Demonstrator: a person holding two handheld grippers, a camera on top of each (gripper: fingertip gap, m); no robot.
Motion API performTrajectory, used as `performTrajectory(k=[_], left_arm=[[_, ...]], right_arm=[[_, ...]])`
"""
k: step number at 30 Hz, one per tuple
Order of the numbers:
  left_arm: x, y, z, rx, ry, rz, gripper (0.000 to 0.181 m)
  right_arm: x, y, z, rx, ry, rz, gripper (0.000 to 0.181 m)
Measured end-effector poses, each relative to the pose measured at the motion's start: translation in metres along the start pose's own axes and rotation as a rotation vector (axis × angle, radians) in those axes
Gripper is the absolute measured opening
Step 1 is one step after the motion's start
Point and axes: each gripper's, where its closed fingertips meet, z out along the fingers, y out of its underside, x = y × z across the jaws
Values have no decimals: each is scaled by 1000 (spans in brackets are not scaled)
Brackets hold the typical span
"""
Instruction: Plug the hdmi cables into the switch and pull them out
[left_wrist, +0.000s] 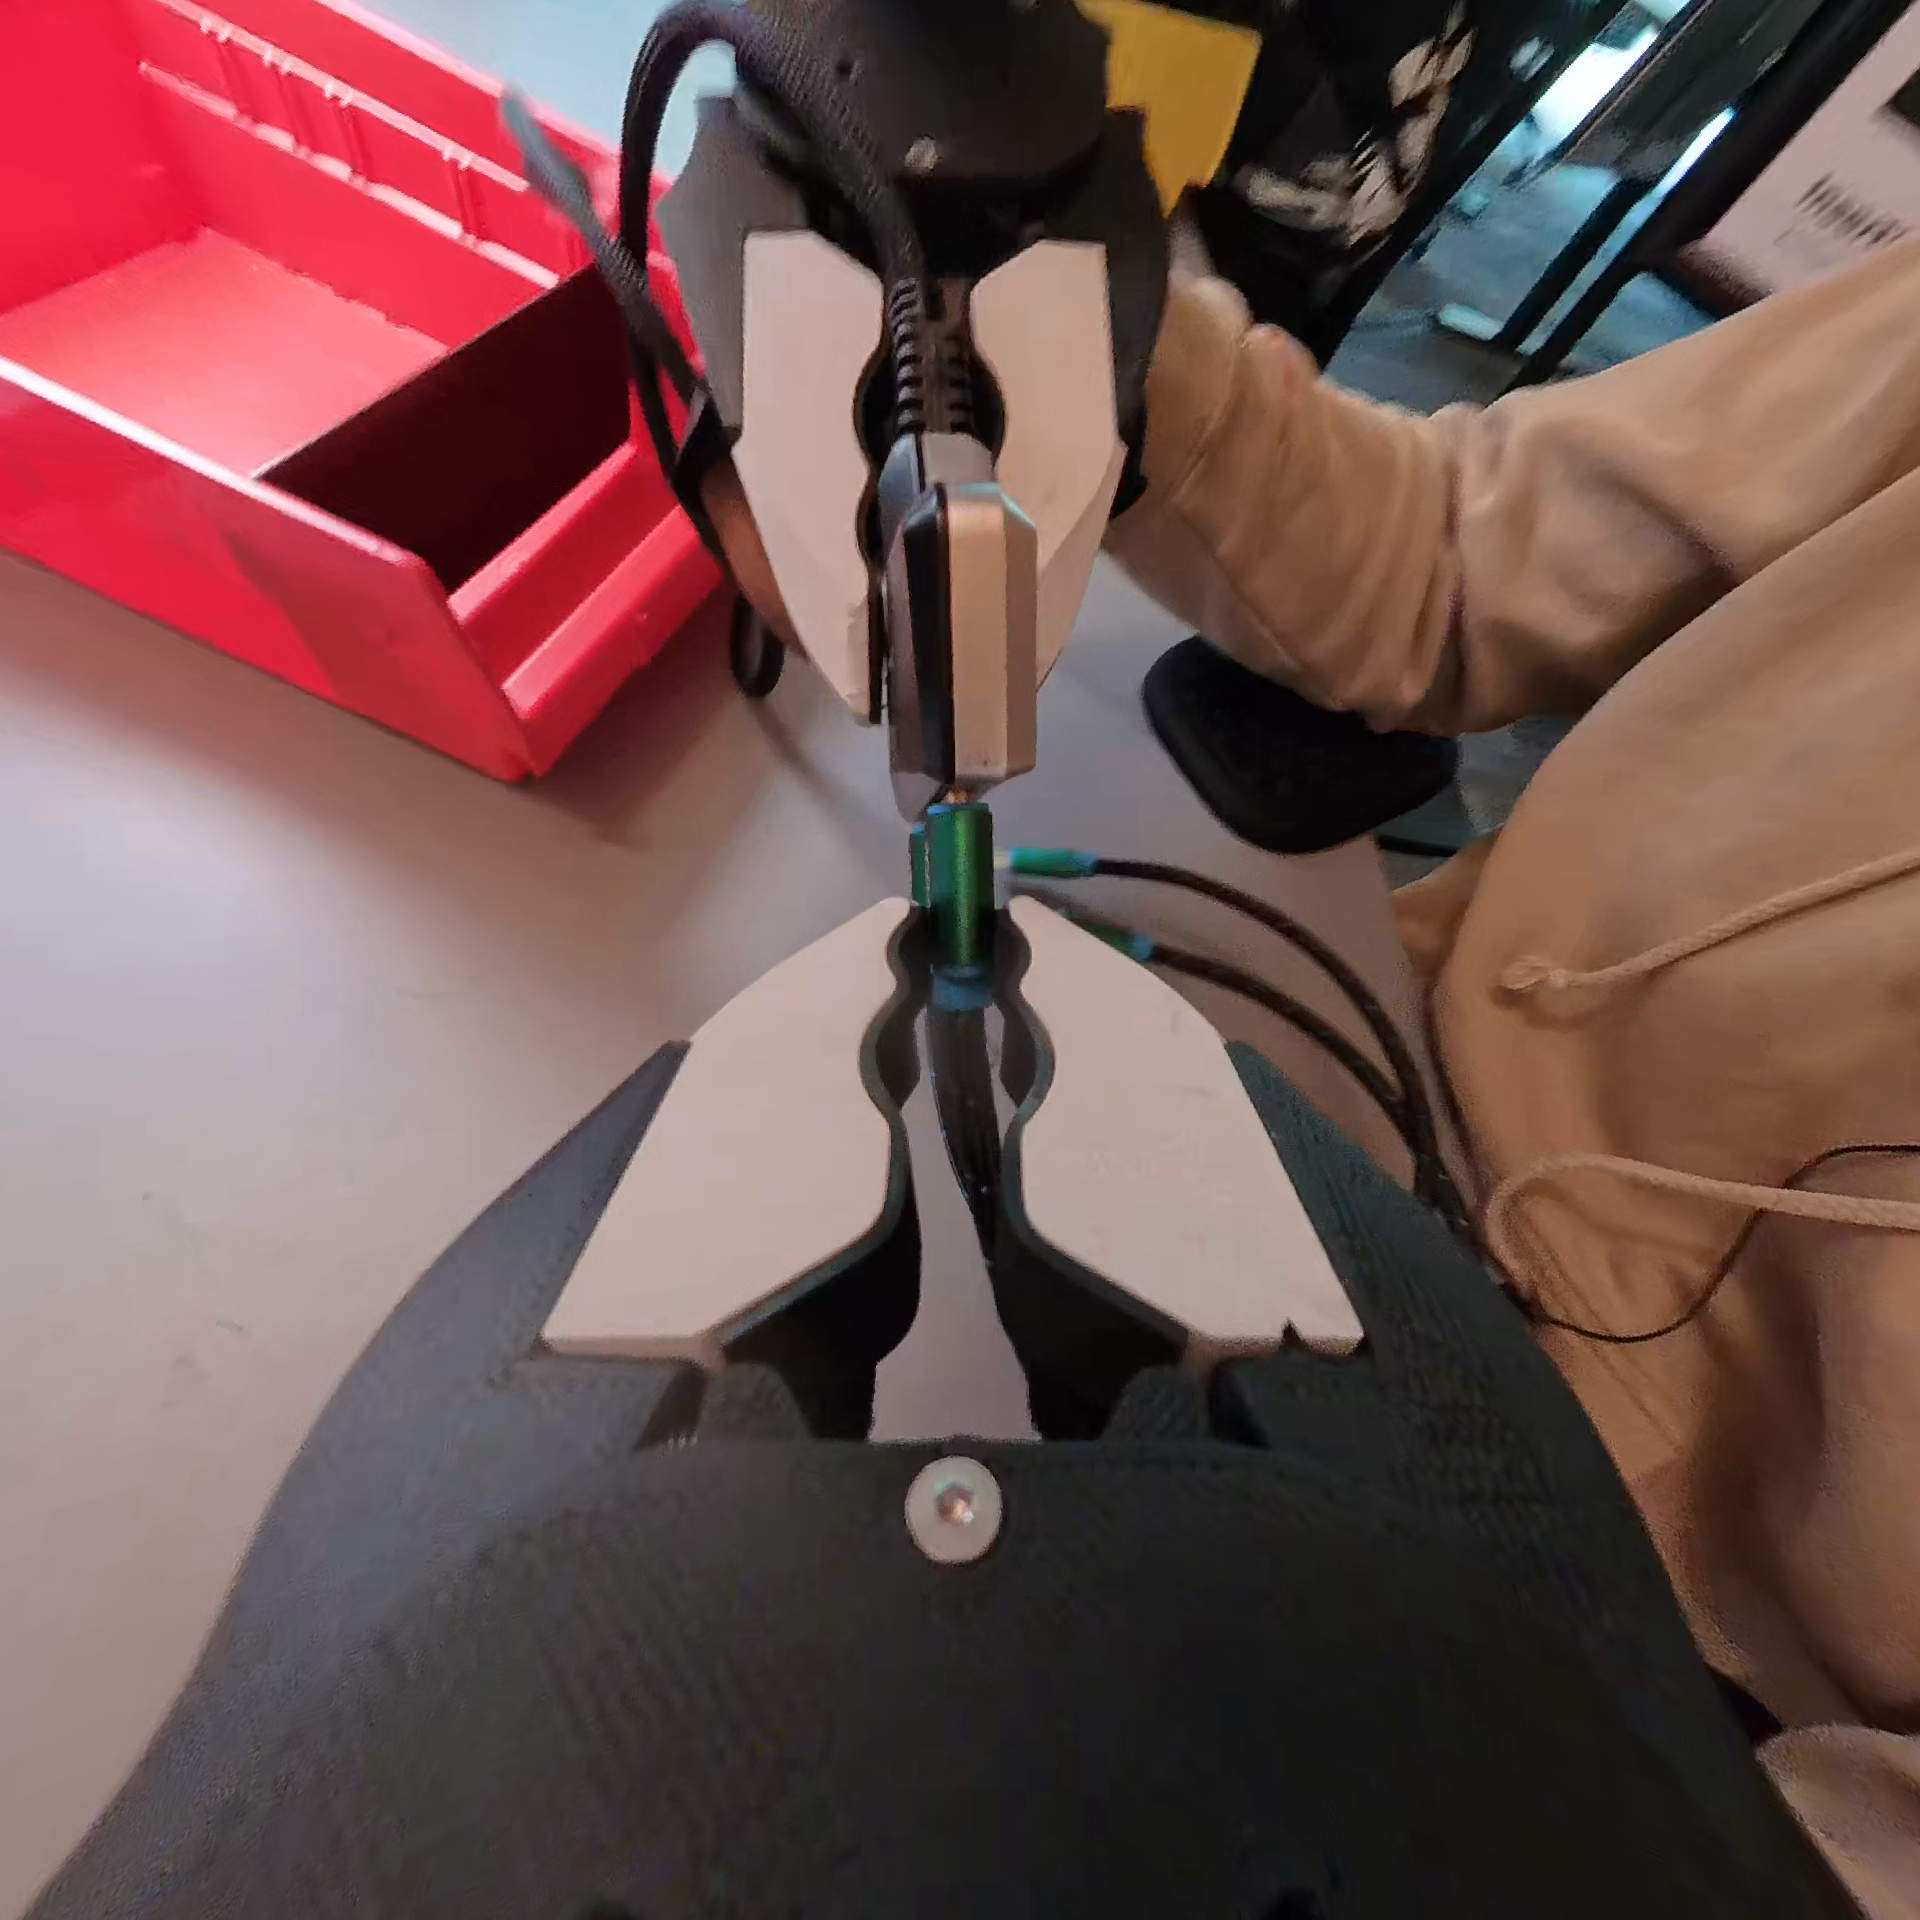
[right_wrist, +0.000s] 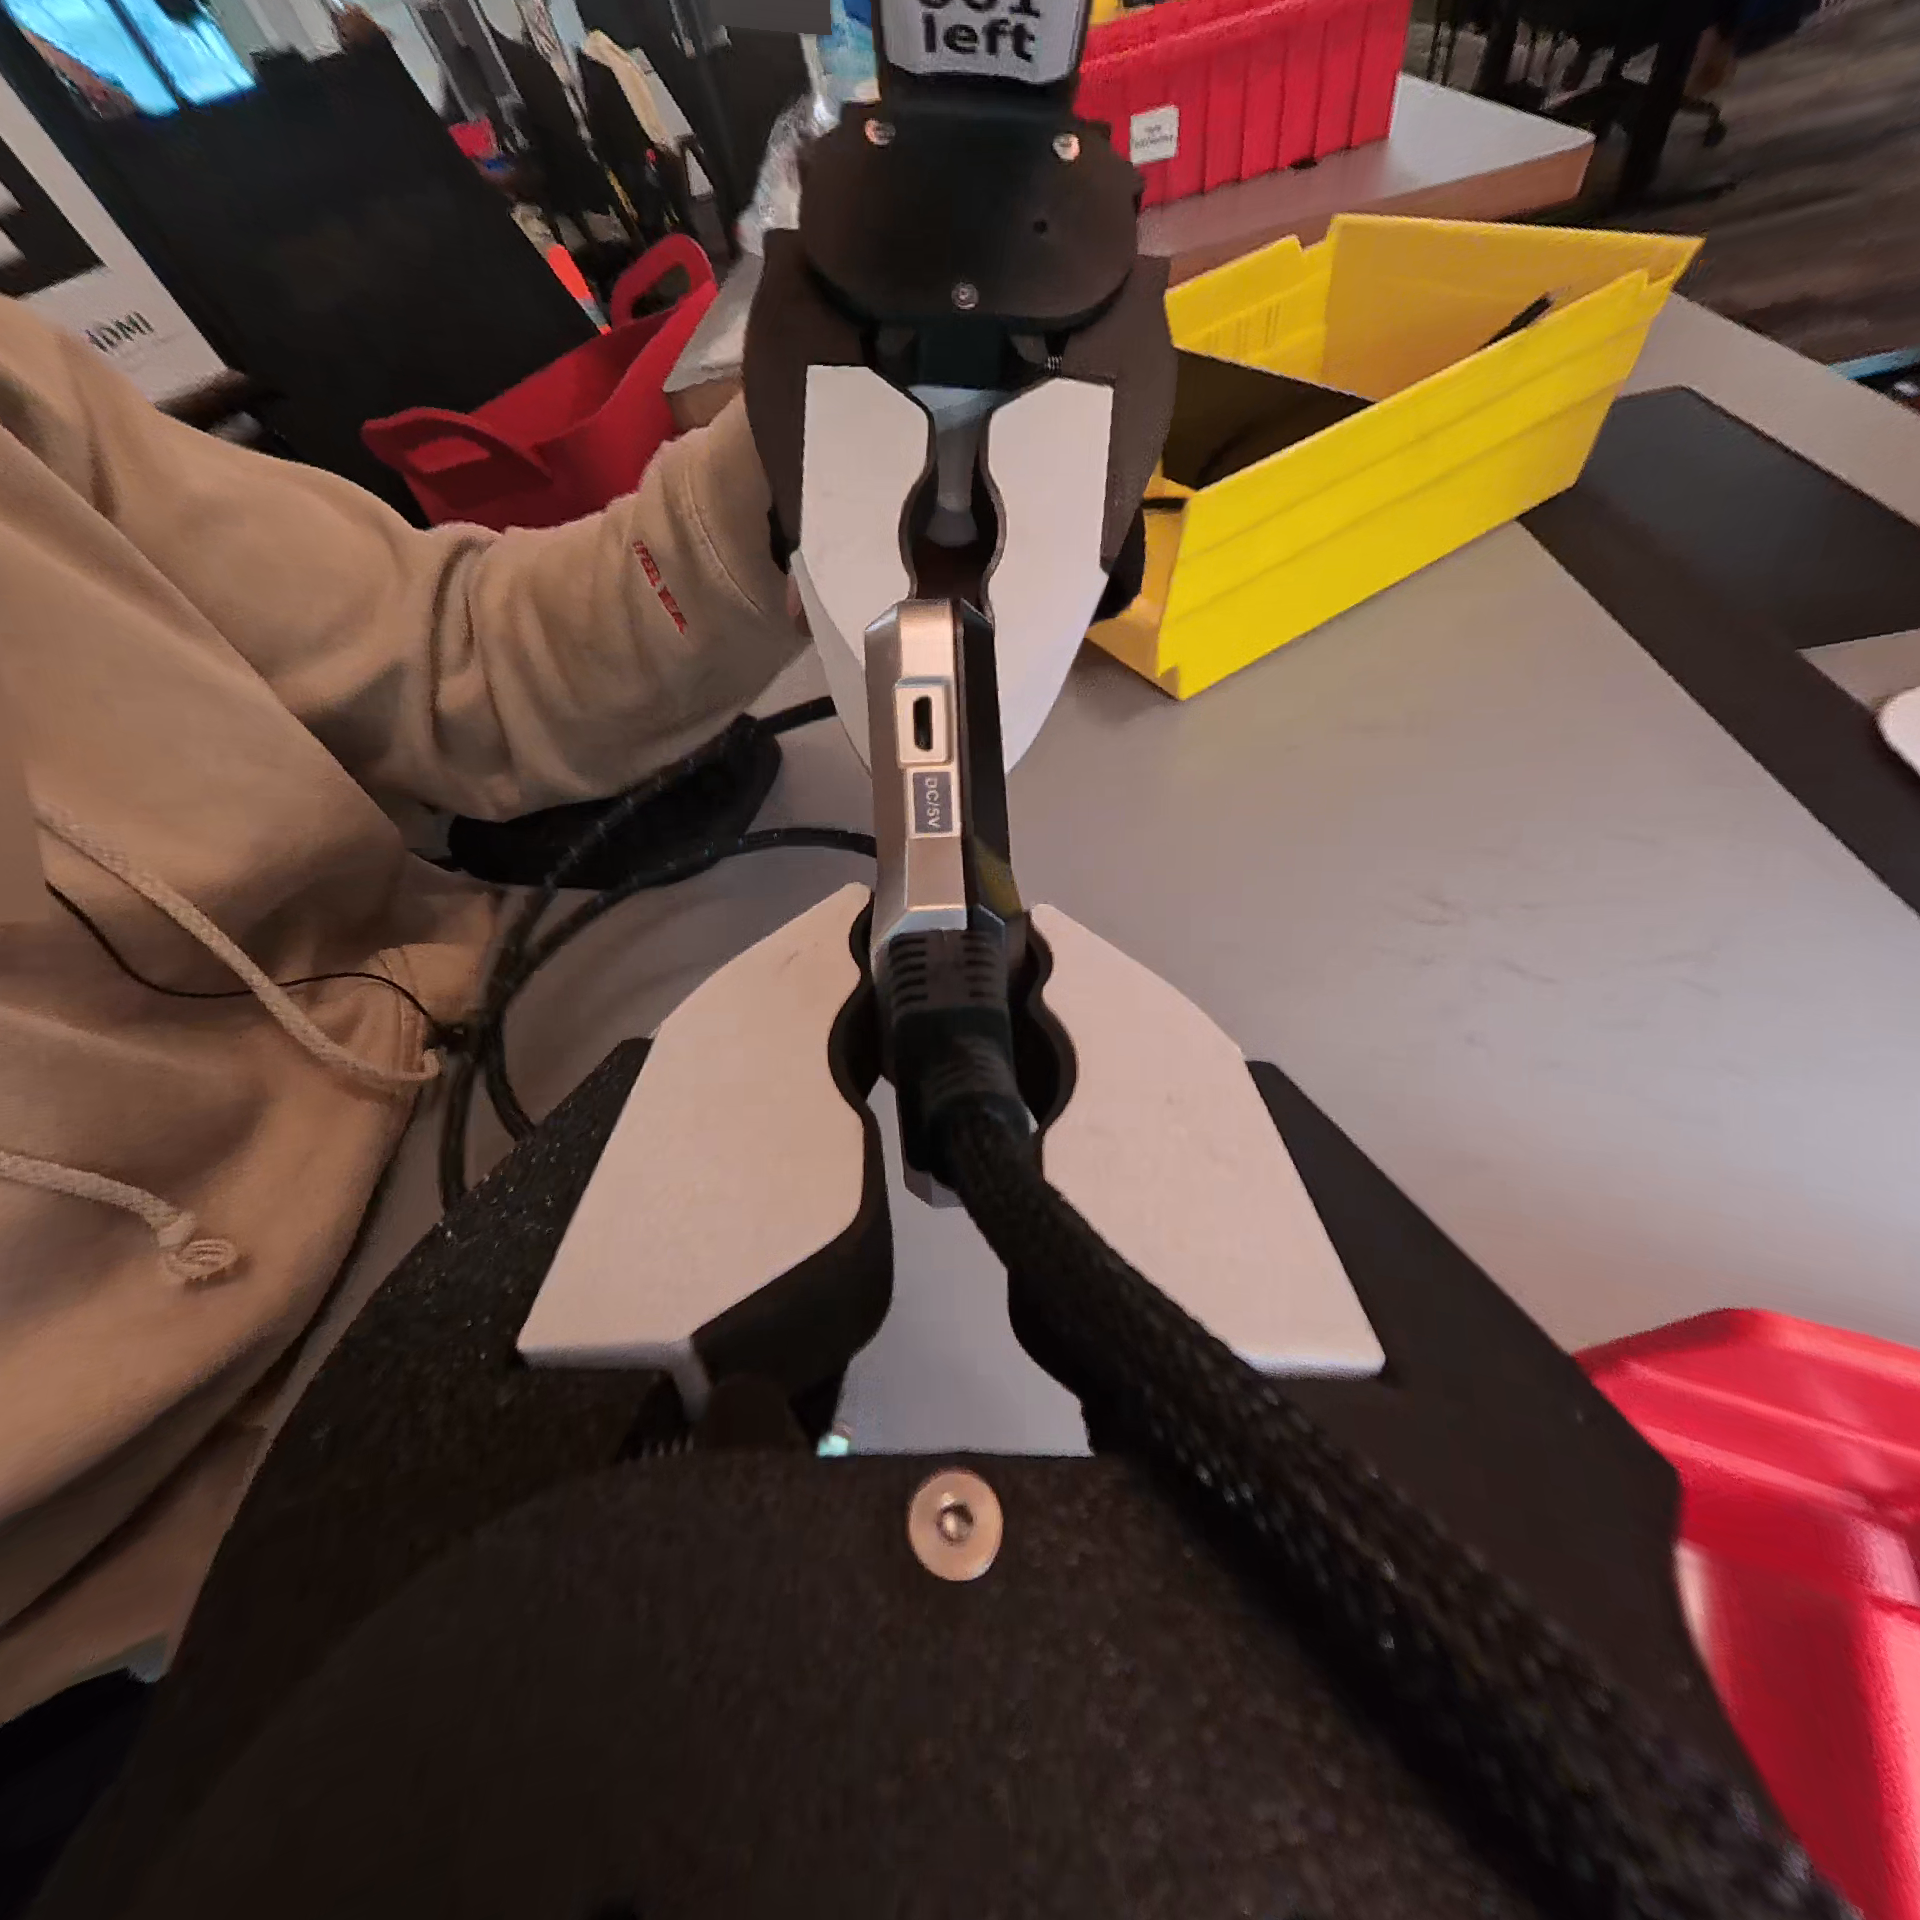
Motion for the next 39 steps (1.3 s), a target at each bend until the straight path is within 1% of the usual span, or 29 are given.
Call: performTrajectory(k=[2, 6, 9, 11, 13, 15, 17, 19, 21, 22, 24, 27, 30, 31, 33, 35, 38, 39], left_arm=[[5, -7, -5, 50, 44, -15, 11], [-5, -13, -10, 112, 0, -33, 12], [-7, -10, -11, 82, -53, 34, 12], [-2, -19, -17, 130, -59, 58, 16], [-1, -25, -23, 159, -86, 74, 25], [1, -24, -21, 130, -120, 113, 36], [5, -21, -9, 71, -147, 152, 39], [0, -17, 0, -1, -216, 195, 25], [-6, -15, -1, -33, -276, 204, 23], [-8, -17, -5, -19, -286, 192, 23], [-10, -22, -16, 37, -281, 154, 23], [-6, -25, -33, 96, -241, 119, 21], [-3, -34, -38, 171, -203, 85, 21], [-2, -37, -37, 183, -198, 79, 21], [0, -40, -35, 190, -209, 93, 21], [4, -49, -37, 231, -230, 121, 22], [15, -66, -47, 318, -245, 160, 23], [18, -70, -54, 344, -249, 162, 28]], right_arm=[[-4, -5, -1, 47, -46, 23, 23], [5, -10, -1, 77, -2, 41, 24], [10, -12, 0, 68, 37, 42, 27], [9, -11, 3, 38, 52, 42, 30], [11, -6, 6, -5, 79, 34, 31], [11, -2, 10, -38, 90, 34, 32], [10, -1, 16, -59, 95, 34, 32], [7, -1, 21, -79, 103, 26, 32], [14, 2, 20, -126, 181, 3, 32], [18, 3, 17, -147, 227, -7, 33], [16, 2, 12, -160, 245, -20, 39], [13, -14, 5, -75, 261, -53, 40], [9, -27, 5, -29, 284, -76, 42], [10, -31, 7, -16, 306, -87, 41], [12, -41, 7, 18, 351, -99, 31], [7, -49, 1, 24, 340, -115, 27], [-2, -67, -12, -60, 347, -142, 25], [-5, -76, -19, -103, 358, -158, 25]])
